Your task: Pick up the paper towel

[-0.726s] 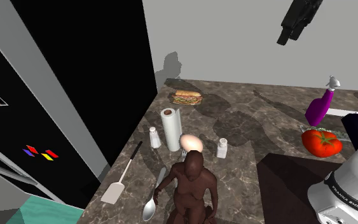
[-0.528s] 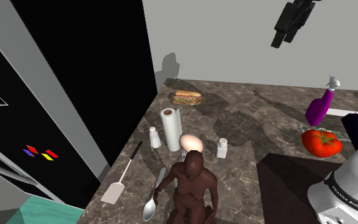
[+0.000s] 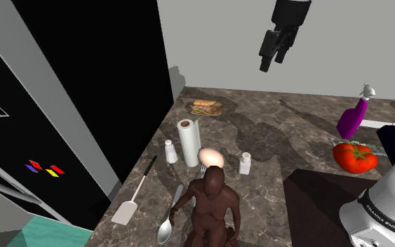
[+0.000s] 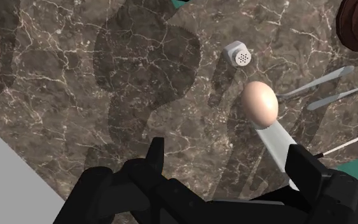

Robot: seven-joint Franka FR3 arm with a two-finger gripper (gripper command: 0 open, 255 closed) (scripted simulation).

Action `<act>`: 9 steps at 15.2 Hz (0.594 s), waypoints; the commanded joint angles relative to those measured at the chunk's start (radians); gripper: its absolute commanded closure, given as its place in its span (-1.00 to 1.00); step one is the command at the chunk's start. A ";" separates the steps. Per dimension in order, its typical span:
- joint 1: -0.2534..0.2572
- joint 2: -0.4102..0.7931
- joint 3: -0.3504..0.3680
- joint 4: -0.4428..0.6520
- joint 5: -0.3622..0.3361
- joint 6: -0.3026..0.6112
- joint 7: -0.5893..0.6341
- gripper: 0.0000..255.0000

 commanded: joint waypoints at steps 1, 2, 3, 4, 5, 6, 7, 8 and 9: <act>0.011 0.056 0.030 0.017 0.000 0.035 0.019 -1.00; 0.016 0.085 0.044 0.026 -0.001 0.052 0.028 -1.00; 0.020 0.116 0.058 0.037 -0.003 0.069 0.037 -1.00; 0.025 0.147 0.072 0.048 -0.007 0.086 0.047 -1.00; 0.029 0.178 0.087 0.061 -0.011 0.101 0.057 -1.00; 0.033 0.210 0.100 0.074 -0.016 0.116 0.068 -1.00; 0.037 0.243 0.114 0.089 -0.022 0.131 0.079 -1.00; 0.041 0.276 0.127 0.105 -0.030 0.144 0.090 -1.00; 0.045 0.310 0.140 0.122 -0.038 0.157 0.102 -1.00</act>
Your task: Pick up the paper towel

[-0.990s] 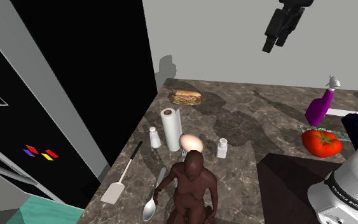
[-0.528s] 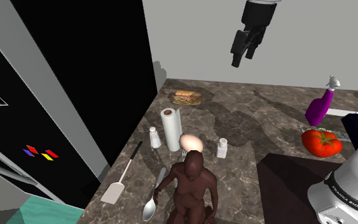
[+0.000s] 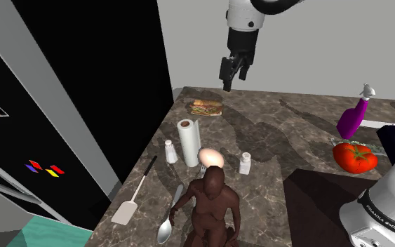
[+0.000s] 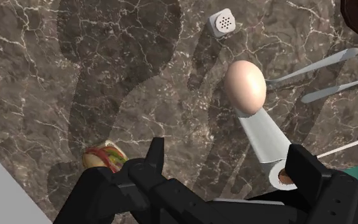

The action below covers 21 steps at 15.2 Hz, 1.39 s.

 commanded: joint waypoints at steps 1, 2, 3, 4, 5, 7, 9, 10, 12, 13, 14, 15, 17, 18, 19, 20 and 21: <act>0.009 0.071 0.027 0.031 -0.017 0.032 0.025 -1.00; 0.013 0.106 0.040 0.050 -0.028 0.043 0.037 -1.00; 0.018 0.141 0.051 0.070 -0.040 0.053 0.050 -1.00; 0.023 0.176 0.063 0.091 -0.053 0.062 0.064 -1.00; 0.029 0.212 0.073 0.113 -0.067 0.070 0.077 -1.00; 0.042 0.286 0.092 0.161 -0.097 0.083 0.105 -1.00; 0.058 0.360 0.107 0.213 -0.131 0.091 0.133 -1.00; 0.068 0.398 0.113 0.241 -0.148 0.093 0.146 -1.00; 0.089 0.475 0.122 0.300 -0.184 0.094 0.172 -1.00; 0.101 0.514 0.125 0.332 -0.202 0.093 0.184 -1.00; 0.114 0.553 0.128 0.365 -0.219 0.091 0.196 -1.00; 0.128 0.592 0.129 0.400 -0.236 0.087 0.206 -1.00; 0.136 0.617 0.127 0.411 -0.247 0.097 0.213 -1.00; 0.137 0.622 0.126 0.403 -0.250 0.108 0.215 -1.00; 0.137 0.627 0.126 0.396 -0.252 0.120 0.218 -1.00; 0.137 0.631 0.125 0.389 -0.255 0.131 0.220 -1.00; 0.138 0.637 0.123 0.383 -0.258 0.143 0.222 -1.00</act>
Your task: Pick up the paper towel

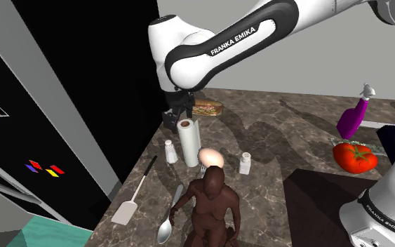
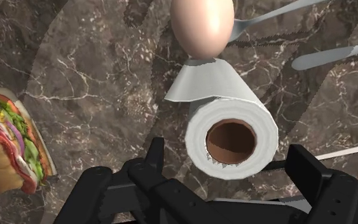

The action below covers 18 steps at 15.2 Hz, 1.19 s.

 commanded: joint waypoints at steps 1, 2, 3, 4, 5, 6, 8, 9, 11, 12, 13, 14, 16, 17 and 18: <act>0.002 0.015 -0.003 -0.008 -0.007 0.022 0.005 -1.00; 0.002 0.020 -0.004 -0.015 -0.010 0.034 0.007 -1.00; 0.003 0.024 -0.004 -0.018 -0.011 0.040 0.008 -1.00; 0.003 0.023 -0.004 -0.018 -0.011 0.040 0.008 -1.00; 0.003 0.023 -0.004 -0.019 -0.011 0.040 0.009 1.00; 0.003 0.023 -0.004 -0.019 -0.011 0.040 0.009 1.00; 0.002 0.022 -0.004 -0.018 -0.011 0.040 0.008 1.00; 0.002 0.023 -0.004 -0.018 -0.011 0.040 0.008 1.00; 0.002 0.022 -0.004 -0.020 -0.011 0.040 0.008 1.00; 0.002 0.023 -0.004 -0.019 -0.011 0.040 0.009 1.00; 0.002 0.020 -0.004 -0.021 -0.010 0.040 0.008 1.00; 0.003 0.024 -0.004 -0.018 -0.012 0.040 0.008 1.00; 0.001 0.012 -0.002 -0.006 -0.006 0.018 0.004 1.00; 0.001 0.007 -0.001 0.001 -0.003 0.006 0.001 1.00; 0.000 0.002 0.000 0.008 0.000 -0.005 -0.001 1.00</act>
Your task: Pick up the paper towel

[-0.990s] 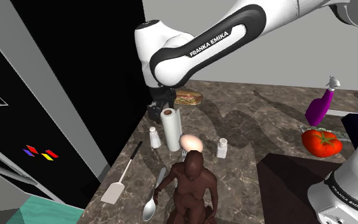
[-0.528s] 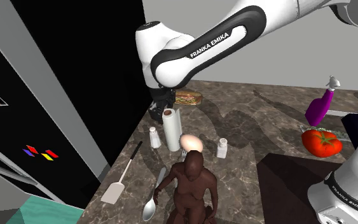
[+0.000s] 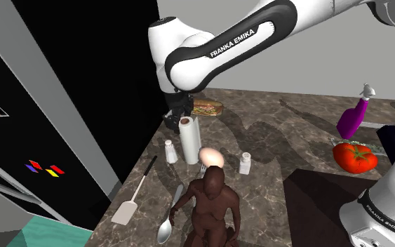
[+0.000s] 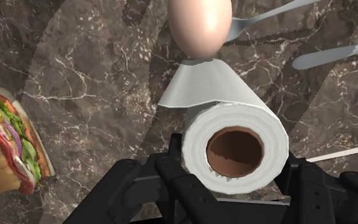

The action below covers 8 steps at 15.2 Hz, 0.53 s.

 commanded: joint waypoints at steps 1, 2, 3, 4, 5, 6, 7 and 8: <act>-0.002 -0.009 0.001 0.016 0.005 -0.024 -0.006 1.00; -0.002 -0.014 0.002 0.023 0.008 -0.036 -0.008 1.00; -0.002 -0.018 0.003 0.030 0.010 -0.047 -0.010 1.00; -0.003 -0.022 0.004 0.038 0.012 -0.059 -0.012 1.00; -0.003 -0.027 0.005 0.046 0.015 -0.071 -0.014 1.00; -0.003 -0.031 0.006 0.054 0.017 -0.083 -0.016 1.00; -0.003 -0.034 0.006 0.063 0.019 -0.095 -0.018 1.00; -0.003 -0.038 0.007 0.072 0.021 -0.107 -0.020 1.00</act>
